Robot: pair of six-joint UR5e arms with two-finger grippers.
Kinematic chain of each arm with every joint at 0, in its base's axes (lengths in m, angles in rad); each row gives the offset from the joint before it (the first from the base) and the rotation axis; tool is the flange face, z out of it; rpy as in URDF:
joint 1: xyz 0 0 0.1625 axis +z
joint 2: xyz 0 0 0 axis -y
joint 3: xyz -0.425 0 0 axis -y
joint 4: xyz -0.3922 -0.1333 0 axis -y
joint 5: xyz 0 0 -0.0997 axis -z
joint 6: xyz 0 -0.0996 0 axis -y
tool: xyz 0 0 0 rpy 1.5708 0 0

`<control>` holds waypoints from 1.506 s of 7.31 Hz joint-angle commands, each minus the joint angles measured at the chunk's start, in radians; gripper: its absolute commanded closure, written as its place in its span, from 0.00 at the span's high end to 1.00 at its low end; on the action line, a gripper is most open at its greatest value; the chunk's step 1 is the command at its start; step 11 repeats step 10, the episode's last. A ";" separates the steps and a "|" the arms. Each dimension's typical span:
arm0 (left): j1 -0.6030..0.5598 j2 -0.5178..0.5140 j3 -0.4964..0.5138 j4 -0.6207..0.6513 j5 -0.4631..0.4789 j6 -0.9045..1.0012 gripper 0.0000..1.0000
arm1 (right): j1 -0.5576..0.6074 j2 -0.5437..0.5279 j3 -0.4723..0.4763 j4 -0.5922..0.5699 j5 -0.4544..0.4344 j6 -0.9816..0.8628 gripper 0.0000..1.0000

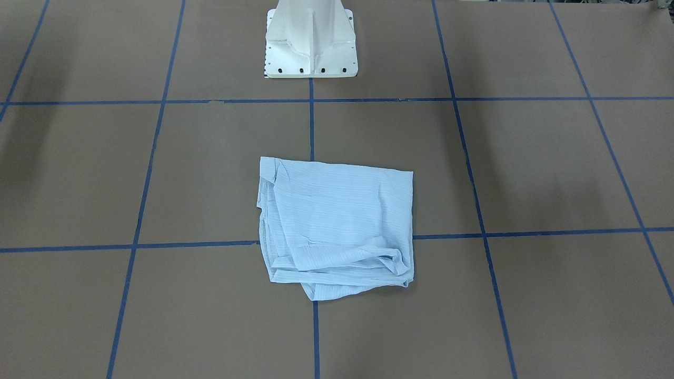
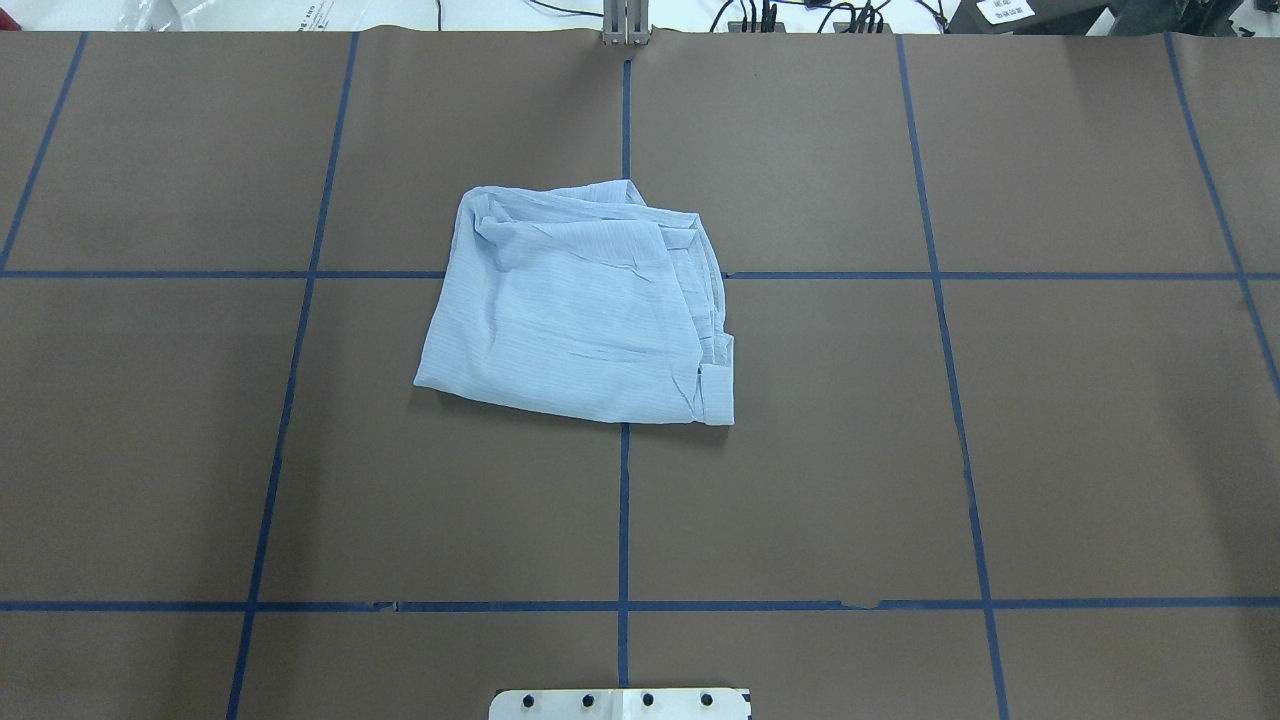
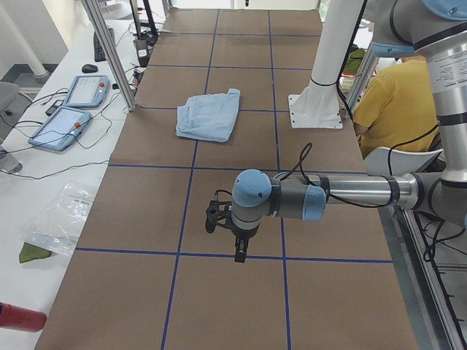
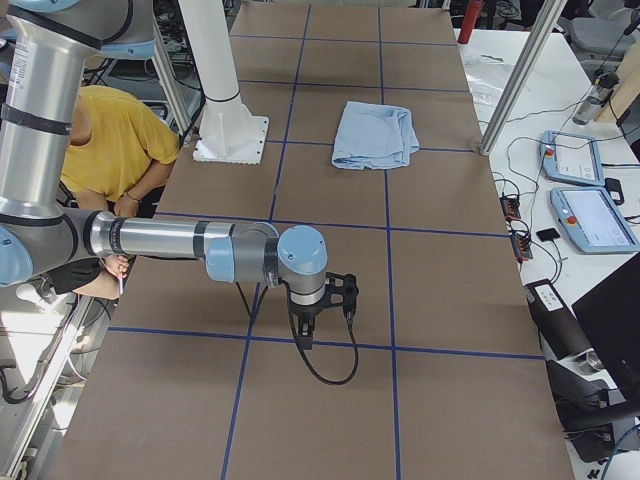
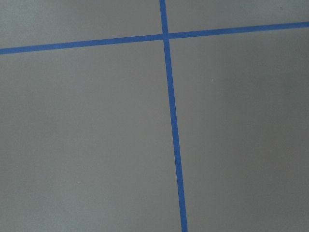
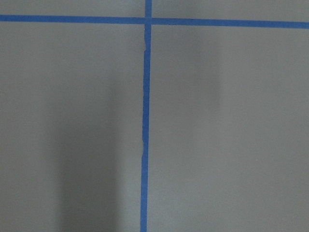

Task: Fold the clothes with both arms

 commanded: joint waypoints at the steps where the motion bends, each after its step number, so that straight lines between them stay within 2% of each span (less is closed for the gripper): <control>1: 0.001 0.001 0.001 0.000 0.025 -0.001 1.00 | 0.000 0.001 0.000 0.000 -0.003 0.003 1.00; 5: 0.001 -0.011 -0.029 -0.008 0.007 0.001 1.00 | 0.000 -0.007 0.009 0.000 -0.006 0.004 1.00; 7: 0.001 -0.011 -0.077 -0.006 -0.036 0.001 1.00 | 0.000 -0.027 0.014 0.000 -0.007 0.004 1.00; 11: 0.001 -0.013 -0.077 -0.001 -0.028 -0.002 1.00 | 0.000 -0.079 0.017 0.000 -0.006 0.000 1.00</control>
